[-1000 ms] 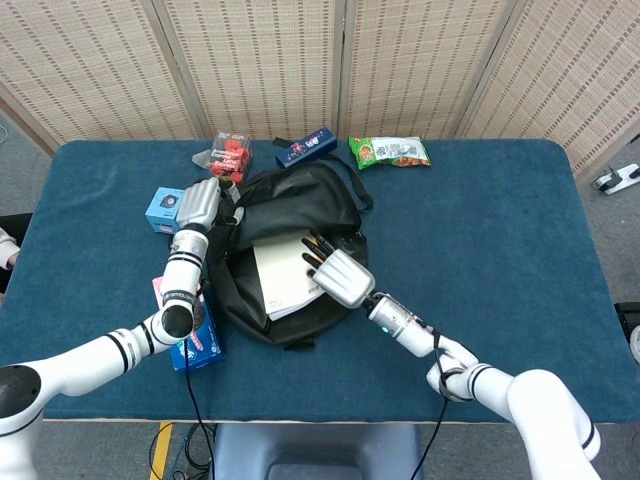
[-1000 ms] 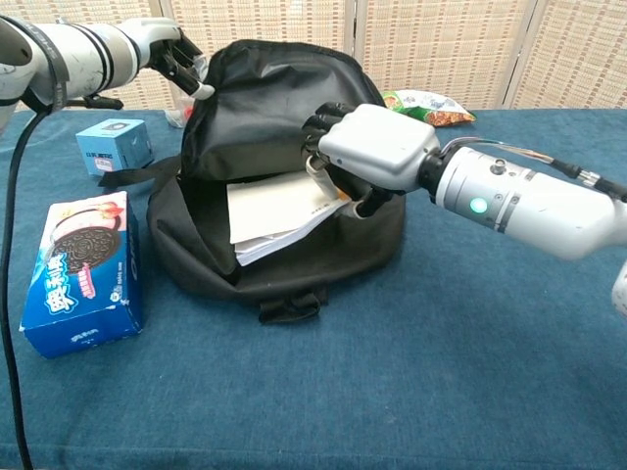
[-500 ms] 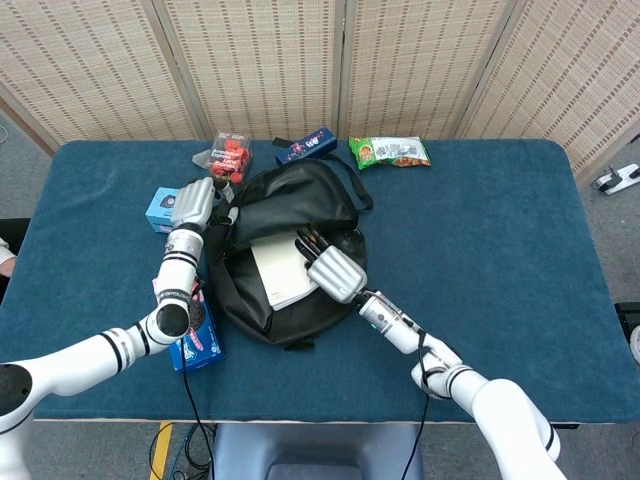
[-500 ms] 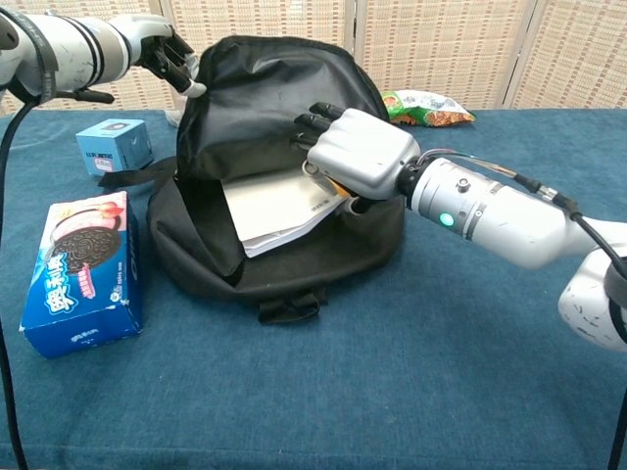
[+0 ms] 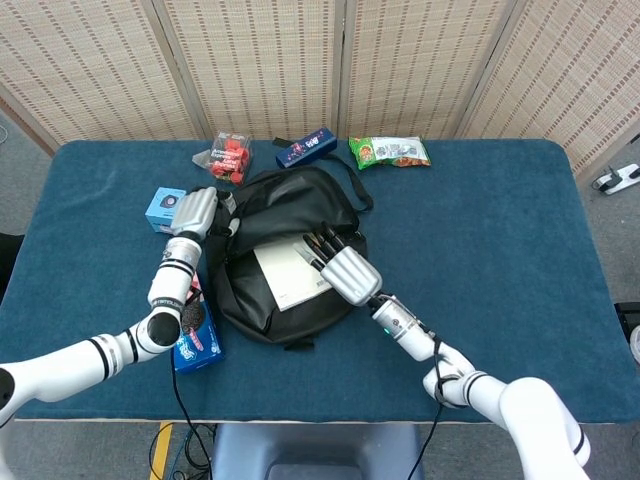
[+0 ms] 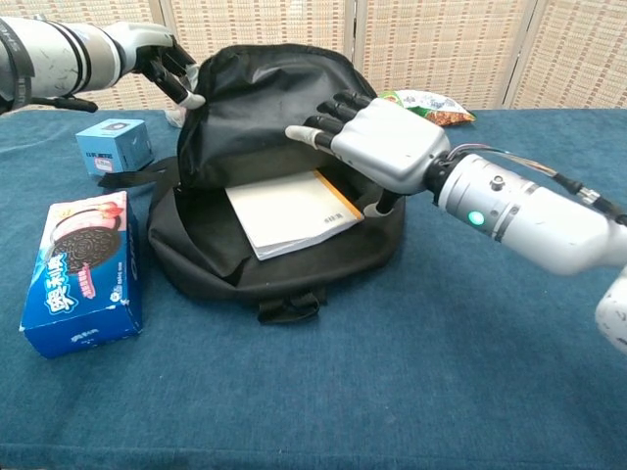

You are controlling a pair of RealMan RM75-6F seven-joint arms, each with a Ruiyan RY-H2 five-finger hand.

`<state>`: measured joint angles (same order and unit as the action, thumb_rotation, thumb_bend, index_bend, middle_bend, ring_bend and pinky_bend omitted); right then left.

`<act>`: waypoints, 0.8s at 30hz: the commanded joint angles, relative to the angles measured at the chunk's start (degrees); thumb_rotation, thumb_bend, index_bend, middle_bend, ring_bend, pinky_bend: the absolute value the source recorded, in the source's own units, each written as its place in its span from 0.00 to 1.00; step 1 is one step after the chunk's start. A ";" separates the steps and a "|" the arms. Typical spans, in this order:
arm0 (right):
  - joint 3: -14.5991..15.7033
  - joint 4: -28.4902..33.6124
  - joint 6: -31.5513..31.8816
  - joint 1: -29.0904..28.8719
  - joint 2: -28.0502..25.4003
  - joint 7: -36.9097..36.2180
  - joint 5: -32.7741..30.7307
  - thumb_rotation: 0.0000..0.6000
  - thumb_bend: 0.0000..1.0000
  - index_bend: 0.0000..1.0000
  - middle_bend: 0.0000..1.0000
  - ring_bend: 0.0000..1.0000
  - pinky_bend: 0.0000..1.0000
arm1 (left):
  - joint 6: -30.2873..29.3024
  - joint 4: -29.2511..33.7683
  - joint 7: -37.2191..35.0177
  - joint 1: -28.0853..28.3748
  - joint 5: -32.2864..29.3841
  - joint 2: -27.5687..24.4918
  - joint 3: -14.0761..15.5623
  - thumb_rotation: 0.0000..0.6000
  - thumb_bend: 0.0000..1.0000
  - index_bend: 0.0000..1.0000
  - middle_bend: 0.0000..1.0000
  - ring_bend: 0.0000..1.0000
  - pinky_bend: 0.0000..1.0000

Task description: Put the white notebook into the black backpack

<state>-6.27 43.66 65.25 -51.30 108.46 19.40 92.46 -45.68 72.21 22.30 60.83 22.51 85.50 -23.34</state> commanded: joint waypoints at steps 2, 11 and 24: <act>1.79 15.26 5.00 5.72 -11.22 3.22 -0.01 1.00 0.00 0.00 0.08 0.00 0.00 | 2.04 4.50 0.50 -0.90 1.06 -3.13 2.18 1.00 0.52 0.69 0.37 0.33 0.08; 2.21 38.25 8.99 12.89 -28.30 7.71 -2.74 1.00 0.00 0.00 0.08 0.00 0.00 | 4.54 17.50 0.77 -2.58 3.91 -11.88 6.65 1.00 0.35 0.35 0.29 0.28 0.05; 1.27 47.02 9.95 19.32 -40.52 -1.19 -7.99 1.00 0.00 0.09 0.15 0.00 0.04 | -8.39 27.95 -7.91 -13.26 18.89 -19.77 8.73 1.00 0.28 0.23 0.26 0.28 0.05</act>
<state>-5.00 89.32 75.80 -33.02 69.74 20.16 85.75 -52.48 99.28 16.00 49.31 39.88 67.10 -15.15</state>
